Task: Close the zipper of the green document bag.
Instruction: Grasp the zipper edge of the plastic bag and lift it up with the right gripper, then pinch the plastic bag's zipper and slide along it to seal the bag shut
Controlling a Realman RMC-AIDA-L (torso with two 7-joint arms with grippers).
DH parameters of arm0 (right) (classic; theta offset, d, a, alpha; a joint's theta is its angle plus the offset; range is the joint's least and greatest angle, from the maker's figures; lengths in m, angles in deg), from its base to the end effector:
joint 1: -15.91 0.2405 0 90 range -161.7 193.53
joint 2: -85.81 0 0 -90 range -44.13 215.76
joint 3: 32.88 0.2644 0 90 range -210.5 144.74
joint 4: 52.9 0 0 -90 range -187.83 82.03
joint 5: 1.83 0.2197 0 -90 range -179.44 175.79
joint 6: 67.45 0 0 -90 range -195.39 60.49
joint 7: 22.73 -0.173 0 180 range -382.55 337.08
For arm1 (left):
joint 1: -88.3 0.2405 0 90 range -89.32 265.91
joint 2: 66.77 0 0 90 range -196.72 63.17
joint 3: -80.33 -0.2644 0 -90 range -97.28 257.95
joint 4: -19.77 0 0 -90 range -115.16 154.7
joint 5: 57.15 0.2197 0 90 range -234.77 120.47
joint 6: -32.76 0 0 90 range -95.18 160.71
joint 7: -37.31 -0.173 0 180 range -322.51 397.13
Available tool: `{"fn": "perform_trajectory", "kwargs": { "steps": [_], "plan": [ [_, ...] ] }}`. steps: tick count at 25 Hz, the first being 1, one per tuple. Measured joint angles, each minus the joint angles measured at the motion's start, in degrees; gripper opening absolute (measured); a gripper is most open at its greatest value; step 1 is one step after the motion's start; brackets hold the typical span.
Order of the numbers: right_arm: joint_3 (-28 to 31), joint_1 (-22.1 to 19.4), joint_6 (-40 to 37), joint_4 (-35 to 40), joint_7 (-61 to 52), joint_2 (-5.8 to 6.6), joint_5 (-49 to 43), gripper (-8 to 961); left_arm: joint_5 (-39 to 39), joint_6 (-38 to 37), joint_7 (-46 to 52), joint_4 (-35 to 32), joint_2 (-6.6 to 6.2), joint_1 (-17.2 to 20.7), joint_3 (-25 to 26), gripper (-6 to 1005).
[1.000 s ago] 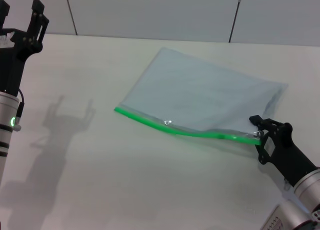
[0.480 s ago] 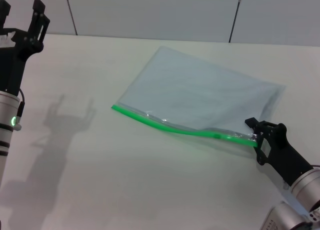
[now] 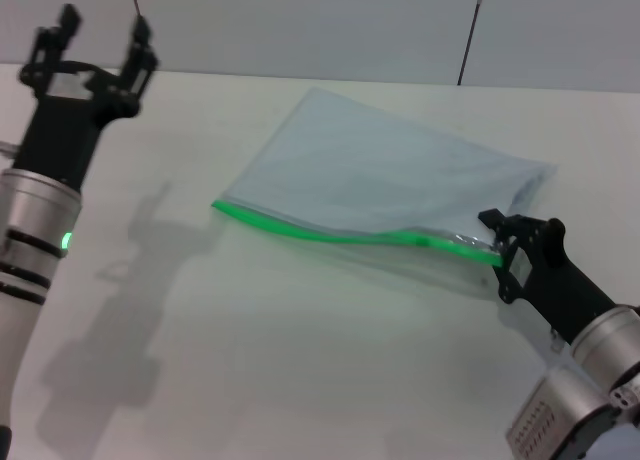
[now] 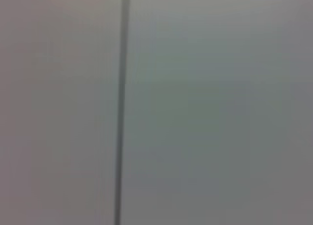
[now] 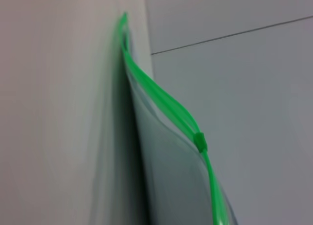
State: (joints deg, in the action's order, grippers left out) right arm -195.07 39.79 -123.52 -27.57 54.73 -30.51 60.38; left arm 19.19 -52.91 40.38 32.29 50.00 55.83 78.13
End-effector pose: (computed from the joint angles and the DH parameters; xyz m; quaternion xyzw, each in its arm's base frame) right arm 0.2945 0.3281 -0.1231 -0.7801 -0.3422 -0.0893 0.5161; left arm -0.2808 0.3767 -0.0002 -0.6582 -0.1273 -0.3971 0.6268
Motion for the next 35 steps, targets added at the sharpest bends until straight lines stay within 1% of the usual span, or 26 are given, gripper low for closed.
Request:
{"fn": "perform_trajectory", "kwargs": {
  "steps": [3, 8, 10, 12, 15, 18, 20, 21, 22, 24, 28, 35],
  "plan": [
    [0.0, 1.1, 0.0, 0.1, -2.5, 0.04, 0.0, 47, 4.1, 1.6, -4.4, -0.1, 0.10, -0.8, 0.0, 768],
    [-0.6, 2.9, -0.1, 0.7, -6.2, 0.15, -0.6, 47, 13.4, 5.2, -11.3, 0.0, 0.24, -2.2, -0.2, 768],
    [-0.7, 3.4, 0.0, 1.2, -6.5, 0.14, -0.9, 47, 16.3, 6.4, -13.7, 0.2, 0.32, -2.8, -1.5, 768],
    [-0.7, 4.3, 0.2, 1.5, -7.3, 0.14, -1.0, 47, 17.9, 7.1, -15.5, 0.2, 0.39, -3.6, -4.3, 768],
    [-0.7, 5.5, 0.4, 1.3, -9.7, 0.20, -1.0, 47, 18.4, 8.0, -17.5, 0.5, 0.46, -4.7, -8.9, 768],
    [-0.5, 6.0, 0.5, 1.0, -10.6, 0.22, -1.0, 47, 18.4, 8.3, -19.5, 0.9, 0.53, -5.4, -12.4, 767],
    [-0.4, 6.3, 0.5, 0.6, -10.9, 0.22, -0.9, 47, 18.4, 8.3, -20.5, 1.3, 0.56, -5.7, -14.0, 767],
    [-0.3, 6.4, 0.5, 0.4, -11.1, 0.23, -0.8, 47, 18.4, 8.3, -20.5, 1.3, 0.56, -5.7, -14.0, 767],
    [-0.3, 6.5, 0.5, 0.2, -11.5, 0.25, -0.9, 47, 18.4, 8.3, -22.0, 1.6, 0.57, -5.8, -15.6, 767],
    [-0.3, 6.6, 0.5, 0.1, -12.1, 0.28, -1.0, 47, 18.8, 8.3, -23.7, 1.6, 0.57, -5.9, -17.0, 767],
    [-0.3, 6.7, 0.4, -0.4, -12.3, 0.32, -1.1, 47, 20.1, 9.1, -25.7, 1.7, 0.59, -6.1, -18.2, 767],
    [-0.8, 6.5, -0.7, 0.0, -12.3, 0.31, -4.0, 48, 19.9, 13.0, -27.6, 1.3, 0.65, -6.4, -17.8, 767]
  ]
}}
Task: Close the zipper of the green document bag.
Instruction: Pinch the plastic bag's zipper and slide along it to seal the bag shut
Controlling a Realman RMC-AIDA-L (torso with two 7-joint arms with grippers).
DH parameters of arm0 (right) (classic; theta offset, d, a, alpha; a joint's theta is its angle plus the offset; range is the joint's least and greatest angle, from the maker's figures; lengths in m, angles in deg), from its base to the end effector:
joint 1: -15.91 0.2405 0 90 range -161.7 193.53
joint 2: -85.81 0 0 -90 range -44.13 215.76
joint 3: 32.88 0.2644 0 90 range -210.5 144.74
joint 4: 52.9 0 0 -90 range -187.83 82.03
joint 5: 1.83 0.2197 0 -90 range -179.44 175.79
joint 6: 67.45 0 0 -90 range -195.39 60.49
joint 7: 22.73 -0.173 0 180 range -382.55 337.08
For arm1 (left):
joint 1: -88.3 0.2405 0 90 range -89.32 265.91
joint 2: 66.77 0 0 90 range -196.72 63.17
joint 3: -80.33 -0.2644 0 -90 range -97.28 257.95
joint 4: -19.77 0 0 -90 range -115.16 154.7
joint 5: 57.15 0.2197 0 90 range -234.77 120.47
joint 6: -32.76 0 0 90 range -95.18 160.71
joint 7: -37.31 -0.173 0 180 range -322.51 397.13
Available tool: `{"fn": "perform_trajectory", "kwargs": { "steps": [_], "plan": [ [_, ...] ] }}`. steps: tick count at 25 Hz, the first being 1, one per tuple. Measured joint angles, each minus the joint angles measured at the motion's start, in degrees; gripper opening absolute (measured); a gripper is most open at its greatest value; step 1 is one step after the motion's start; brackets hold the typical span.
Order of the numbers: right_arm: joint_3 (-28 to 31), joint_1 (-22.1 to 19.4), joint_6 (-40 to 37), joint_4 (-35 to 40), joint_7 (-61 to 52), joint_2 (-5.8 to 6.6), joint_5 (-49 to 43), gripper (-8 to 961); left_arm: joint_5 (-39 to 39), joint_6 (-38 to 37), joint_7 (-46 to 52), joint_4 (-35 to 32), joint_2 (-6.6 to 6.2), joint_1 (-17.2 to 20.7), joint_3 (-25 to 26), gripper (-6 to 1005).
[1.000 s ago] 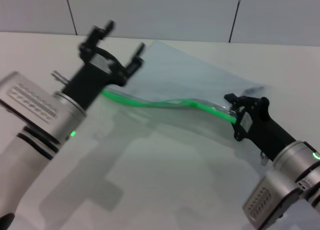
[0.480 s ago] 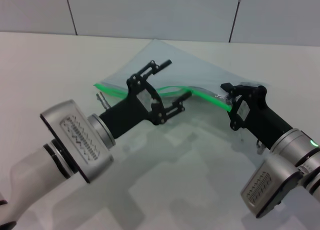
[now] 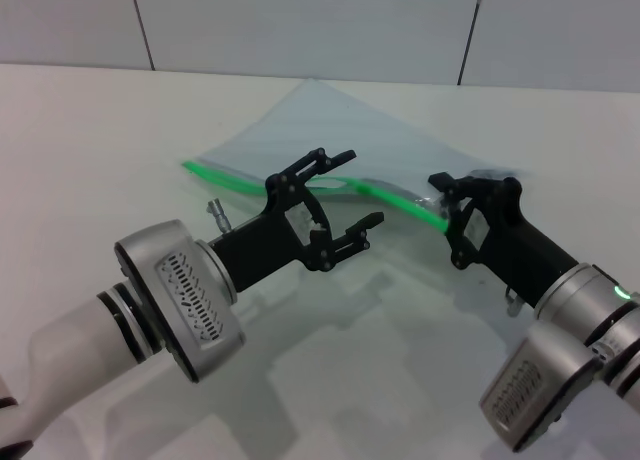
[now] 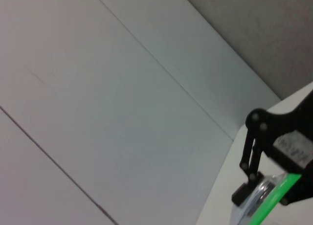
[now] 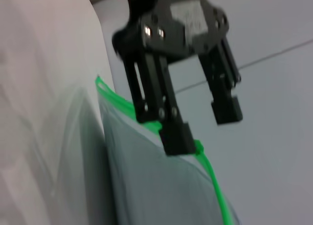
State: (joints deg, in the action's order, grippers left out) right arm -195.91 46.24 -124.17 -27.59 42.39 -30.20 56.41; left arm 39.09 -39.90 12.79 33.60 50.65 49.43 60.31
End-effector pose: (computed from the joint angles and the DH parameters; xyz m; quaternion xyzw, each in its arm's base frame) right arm 0.2511 0.3519 -0.1284 -0.7952 -0.3372 0.0052 0.5039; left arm -0.2348 0.3512 -0.1191 -0.8599 0.1935 -0.2030 0.4266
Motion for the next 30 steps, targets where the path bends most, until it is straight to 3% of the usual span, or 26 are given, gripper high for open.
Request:
{"fn": "perform_trajectory", "kwargs": {
  "steps": [19, 30],
  "plan": [
    [-1.3, -0.5, -1.7, 0.1, 0.0, -0.09, -1.7, 48, -0.1, 2.4, -10.6, 0.3, 0.07, 0.0, 0.0, 415],
    [-1.3, -0.5, -1.3, -0.2, 0.0, -0.16, -1.7, 47, -0.1, 2.1, -15.1, 0.4, 0.19, 0.2, 0.0, 414]
  ]
}}
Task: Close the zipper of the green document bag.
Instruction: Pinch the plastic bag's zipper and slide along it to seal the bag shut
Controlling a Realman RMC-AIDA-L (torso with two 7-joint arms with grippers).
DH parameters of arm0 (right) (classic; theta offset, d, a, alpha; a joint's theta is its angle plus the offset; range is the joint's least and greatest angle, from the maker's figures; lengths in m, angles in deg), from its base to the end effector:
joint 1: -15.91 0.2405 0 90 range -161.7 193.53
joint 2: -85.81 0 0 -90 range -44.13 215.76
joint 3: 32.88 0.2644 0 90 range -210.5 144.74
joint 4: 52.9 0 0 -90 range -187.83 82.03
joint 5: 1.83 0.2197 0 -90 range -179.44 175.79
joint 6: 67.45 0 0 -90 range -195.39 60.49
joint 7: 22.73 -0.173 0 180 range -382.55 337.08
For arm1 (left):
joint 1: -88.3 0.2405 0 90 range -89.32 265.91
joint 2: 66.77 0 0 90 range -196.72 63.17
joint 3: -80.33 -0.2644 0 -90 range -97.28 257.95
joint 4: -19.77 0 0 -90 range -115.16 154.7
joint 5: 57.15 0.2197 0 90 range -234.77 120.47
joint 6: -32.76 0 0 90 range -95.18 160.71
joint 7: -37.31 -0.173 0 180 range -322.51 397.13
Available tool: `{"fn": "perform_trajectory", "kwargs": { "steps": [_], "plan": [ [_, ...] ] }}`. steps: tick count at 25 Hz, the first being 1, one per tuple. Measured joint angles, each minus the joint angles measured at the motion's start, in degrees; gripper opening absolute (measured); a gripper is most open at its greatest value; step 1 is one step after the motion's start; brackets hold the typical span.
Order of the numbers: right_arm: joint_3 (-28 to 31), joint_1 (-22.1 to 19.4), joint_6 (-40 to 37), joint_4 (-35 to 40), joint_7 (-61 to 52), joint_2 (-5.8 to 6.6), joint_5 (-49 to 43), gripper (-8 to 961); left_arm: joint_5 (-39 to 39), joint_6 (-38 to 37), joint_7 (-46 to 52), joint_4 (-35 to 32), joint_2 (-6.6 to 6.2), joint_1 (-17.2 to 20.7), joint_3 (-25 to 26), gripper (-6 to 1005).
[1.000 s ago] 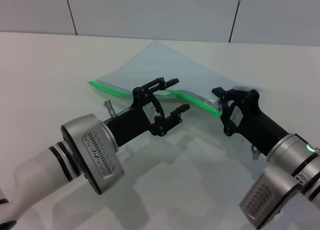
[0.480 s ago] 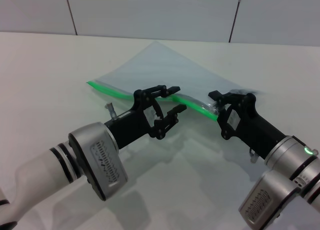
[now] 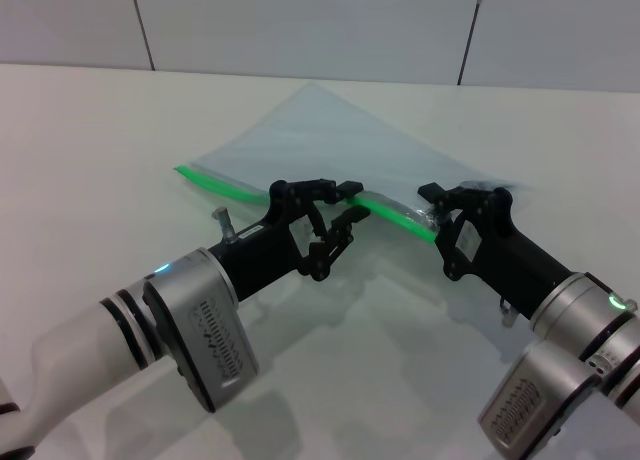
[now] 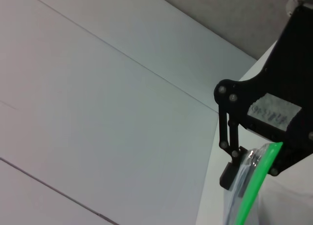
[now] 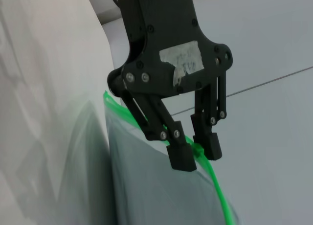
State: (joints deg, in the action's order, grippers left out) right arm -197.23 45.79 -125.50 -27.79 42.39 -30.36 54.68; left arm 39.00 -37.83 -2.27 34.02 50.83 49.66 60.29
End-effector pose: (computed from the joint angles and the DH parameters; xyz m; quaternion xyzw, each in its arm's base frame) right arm 0.2490 0.3429 -0.1331 -0.7940 -0.3550 0.0151 0.4933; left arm -0.2400 0.3496 -0.1246 -0.8362 0.2948 -0.1328 0.4431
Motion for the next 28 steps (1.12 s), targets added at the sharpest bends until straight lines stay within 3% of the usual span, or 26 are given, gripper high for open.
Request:
{"fn": "perform_trajectory", "kwargs": {
  "steps": [5, 28],
  "plan": [
    [0.0, 0.0, 0.1, -0.1, 0.0, -0.01, 0.0, 48, 0.0, 0.0, -1.1, 0.0, -0.01, 0.0, 0.0, 247],
    [-0.4, 0.0, 0.1, -0.2, 0.3, 0.07, -0.1, 47, 0.0, 0.4, -3.2, 0.6, -0.01, 0.0, 1.3, 83]
  ]
}}
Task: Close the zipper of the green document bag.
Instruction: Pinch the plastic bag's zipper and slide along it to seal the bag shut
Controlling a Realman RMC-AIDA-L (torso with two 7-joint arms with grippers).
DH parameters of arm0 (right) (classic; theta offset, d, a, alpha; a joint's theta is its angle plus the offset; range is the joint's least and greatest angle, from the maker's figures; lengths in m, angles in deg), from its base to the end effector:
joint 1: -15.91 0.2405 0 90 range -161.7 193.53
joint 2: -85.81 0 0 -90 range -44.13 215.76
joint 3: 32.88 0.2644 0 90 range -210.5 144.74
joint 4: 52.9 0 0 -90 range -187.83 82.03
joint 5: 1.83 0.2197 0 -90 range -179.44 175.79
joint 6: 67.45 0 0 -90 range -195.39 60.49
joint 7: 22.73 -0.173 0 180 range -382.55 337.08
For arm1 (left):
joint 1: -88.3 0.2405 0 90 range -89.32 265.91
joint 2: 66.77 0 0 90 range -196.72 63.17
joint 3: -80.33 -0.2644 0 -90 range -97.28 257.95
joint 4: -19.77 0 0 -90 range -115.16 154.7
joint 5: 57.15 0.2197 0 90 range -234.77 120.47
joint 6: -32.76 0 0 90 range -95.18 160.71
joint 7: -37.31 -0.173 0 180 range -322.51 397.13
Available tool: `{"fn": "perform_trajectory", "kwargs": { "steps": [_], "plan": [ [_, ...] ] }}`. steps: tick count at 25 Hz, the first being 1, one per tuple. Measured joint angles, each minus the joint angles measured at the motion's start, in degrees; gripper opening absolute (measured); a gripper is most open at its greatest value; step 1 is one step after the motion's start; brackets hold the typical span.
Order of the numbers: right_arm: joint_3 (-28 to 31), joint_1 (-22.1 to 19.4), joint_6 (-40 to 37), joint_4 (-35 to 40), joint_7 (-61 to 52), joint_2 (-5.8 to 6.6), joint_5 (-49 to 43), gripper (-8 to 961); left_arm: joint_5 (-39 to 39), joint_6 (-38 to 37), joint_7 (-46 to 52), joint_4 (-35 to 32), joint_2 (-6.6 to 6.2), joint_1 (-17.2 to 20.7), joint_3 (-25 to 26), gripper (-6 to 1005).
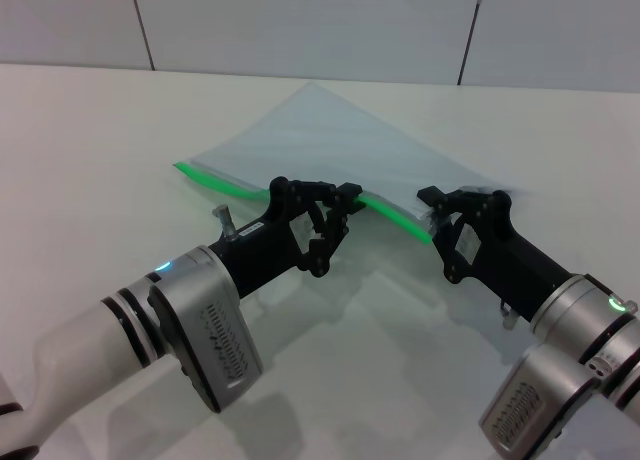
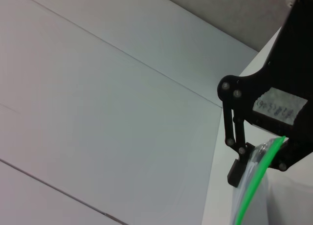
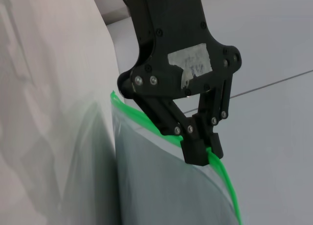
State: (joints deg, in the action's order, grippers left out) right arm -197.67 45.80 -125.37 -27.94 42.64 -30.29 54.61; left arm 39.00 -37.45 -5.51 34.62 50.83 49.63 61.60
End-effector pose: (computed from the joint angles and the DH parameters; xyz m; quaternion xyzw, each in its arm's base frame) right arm 0.2504 0.3419 -0.1339 -0.7943 -0.3598 0.0122 0.4894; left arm -0.2389 0.3512 -0.1246 -0.8278 0.3082 -0.1212 0.4528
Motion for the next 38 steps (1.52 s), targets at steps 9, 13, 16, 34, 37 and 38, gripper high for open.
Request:
{"fn": "perform_trajectory", "kwargs": {
  "steps": [9, 13, 16, 34, 37, 38],
  "plan": [
    [0.3, 0.0, -0.5, -0.1, -0.3, 0.08, 0.2, 47, -1.9, 0.0, 0.0, 0.0, -0.03, 0.4, 1.0, 77],
    [0.4, -0.1, -1.4, -1.7, -3.0, 0.14, 0.3, 46, -2.1, 0.1, -0.1, -0.1, -0.15, 1.0, 2.8, 77],
    [0.3, -0.2, -3.4, -4.0, -6.5, 0.19, 0.2, 46, -2.2, 0.2, -0.1, -0.1, -0.16, 1.3, 3.7, 76],
    [7.5, -3.5, -7.4, -10.3, -12.3, 0.18, 1.4, 45, -7.3, -0.4, 0.2, -0.2, -0.33, 4.0, 6.0, 76],
    [8.9, -3.8, -7.5, -10.6, -12.3, 0.17, 1.5, 45, -7.3, -0.4, 0.3, -0.2, -0.34, 4.3, 6.6, 76],
    [9.4, -3.9, -7.6, -10.9, -12.4, 0.18, 1.5, 45, -7.3, -0.4, 0.3, -0.2, -0.35, 4.3, 6.8, 76]
  ]
}}
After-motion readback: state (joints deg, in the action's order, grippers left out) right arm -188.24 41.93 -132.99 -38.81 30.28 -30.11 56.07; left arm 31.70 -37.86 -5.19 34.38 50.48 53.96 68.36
